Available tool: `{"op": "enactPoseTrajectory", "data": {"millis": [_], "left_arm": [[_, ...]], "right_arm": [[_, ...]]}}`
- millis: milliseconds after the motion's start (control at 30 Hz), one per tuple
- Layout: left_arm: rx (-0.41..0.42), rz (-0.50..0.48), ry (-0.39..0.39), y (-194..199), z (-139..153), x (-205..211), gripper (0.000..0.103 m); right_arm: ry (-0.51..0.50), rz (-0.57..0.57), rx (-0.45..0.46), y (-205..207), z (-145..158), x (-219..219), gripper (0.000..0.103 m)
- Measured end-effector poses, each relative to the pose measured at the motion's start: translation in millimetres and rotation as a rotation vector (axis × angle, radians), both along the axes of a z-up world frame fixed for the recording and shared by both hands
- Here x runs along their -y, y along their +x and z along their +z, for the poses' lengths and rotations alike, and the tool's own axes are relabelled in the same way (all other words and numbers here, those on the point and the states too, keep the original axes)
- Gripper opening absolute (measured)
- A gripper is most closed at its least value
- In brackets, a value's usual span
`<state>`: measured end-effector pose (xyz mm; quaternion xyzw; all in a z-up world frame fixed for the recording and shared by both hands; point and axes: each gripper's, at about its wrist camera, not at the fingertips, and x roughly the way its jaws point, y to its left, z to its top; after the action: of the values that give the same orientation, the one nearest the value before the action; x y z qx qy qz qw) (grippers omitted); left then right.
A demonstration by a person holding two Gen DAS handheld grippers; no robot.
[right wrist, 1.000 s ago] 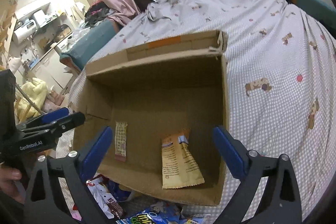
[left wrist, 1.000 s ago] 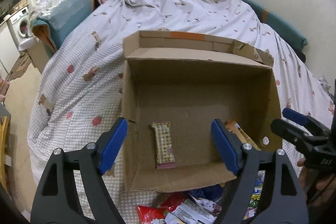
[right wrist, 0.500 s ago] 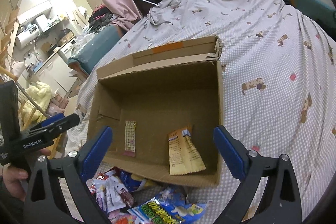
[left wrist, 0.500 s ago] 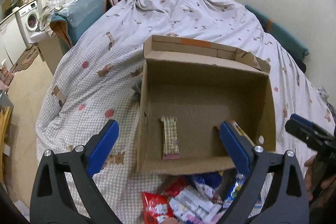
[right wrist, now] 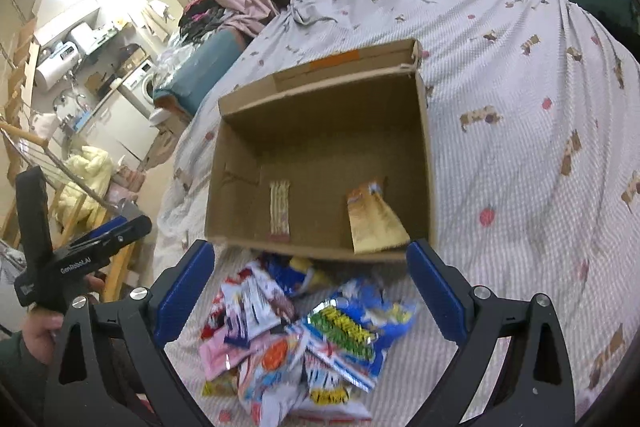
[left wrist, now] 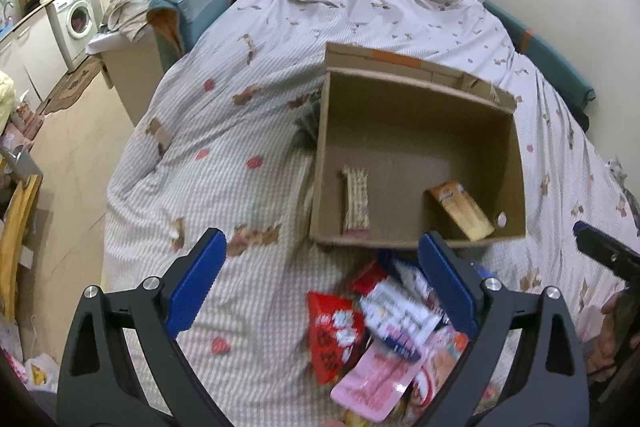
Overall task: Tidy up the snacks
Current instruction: 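Grasp the red snack bag with the left gripper from the pile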
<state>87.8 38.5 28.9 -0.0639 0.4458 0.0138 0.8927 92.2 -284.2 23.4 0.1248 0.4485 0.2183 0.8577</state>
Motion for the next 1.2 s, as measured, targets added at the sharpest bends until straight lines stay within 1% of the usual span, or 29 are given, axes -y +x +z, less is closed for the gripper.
{"op": "enactPoseTrajectory", "data": {"millis": [100,200,300,367,400,533,567,600,667,767,867,933,1067,1133,1167,1200], "left_arm": [[-0.028,0.006,0.0,-14,-9,-4,0.095],[-0.065,0.006,-0.018,-19,-23,-7,0.095],[-0.108,0.006,-0.014,-17,-41,-7,0.095],[-0.129,-0.003,-0.004,-18,-49,-4,0.095],[-0.144,-0.007,-0.001,-18,-54,-3,0.095],[-0.222,-0.029,-0.028,-12,-72,-1,0.095],[-0.243,-0.026,-0.036,-10,-77,-3,0.094],[-0.27,-0.023,-0.052,-7,-84,-4,0.085],[-0.33,-0.018,-0.091,-4,-99,-8,0.073],[-0.405,-0.023,-0.147,-4,-119,-7,0.072],[-0.433,-0.053,-0.173,-1,-129,3,0.072],[-0.447,-0.068,-0.172,3,-137,12,0.072],[-0.497,-0.065,-0.22,12,-156,22,0.072],[-0.511,-0.062,-0.249,15,-163,24,0.064],[-0.518,-0.054,-0.257,16,-166,24,0.054],[-0.517,-0.051,-0.26,16,-166,24,0.049]], "right_arm": [[-0.003,0.0,-0.003,-11,-1,3,0.099],[0.004,-0.014,-0.016,-19,-10,7,0.099],[0.003,-0.018,-0.053,-21,-32,9,0.099],[-0.028,-0.037,-0.108,-19,-47,11,0.099],[-0.008,-0.042,-0.13,-17,-52,13,0.099],[0.015,-0.073,-0.149,-13,-55,20,0.099],[0.02,-0.08,-0.15,-13,-55,21,0.099],[0.028,-0.086,-0.149,-13,-55,21,0.099],[0.03,-0.09,-0.148,-12,-54,21,0.099],[0.031,-0.083,-0.147,-12,-53,21,0.099],[0.024,-0.078,-0.142,-12,-53,21,0.099],[0.027,-0.078,-0.143,-11,-53,21,0.099],[0.031,-0.071,-0.151,-11,-53,20,0.099],[0.02,-0.066,-0.148,-11,-53,19,0.099],[0.016,-0.065,-0.148,-11,-54,18,0.099],[0.013,-0.065,-0.149,-11,-54,18,0.099]]}}
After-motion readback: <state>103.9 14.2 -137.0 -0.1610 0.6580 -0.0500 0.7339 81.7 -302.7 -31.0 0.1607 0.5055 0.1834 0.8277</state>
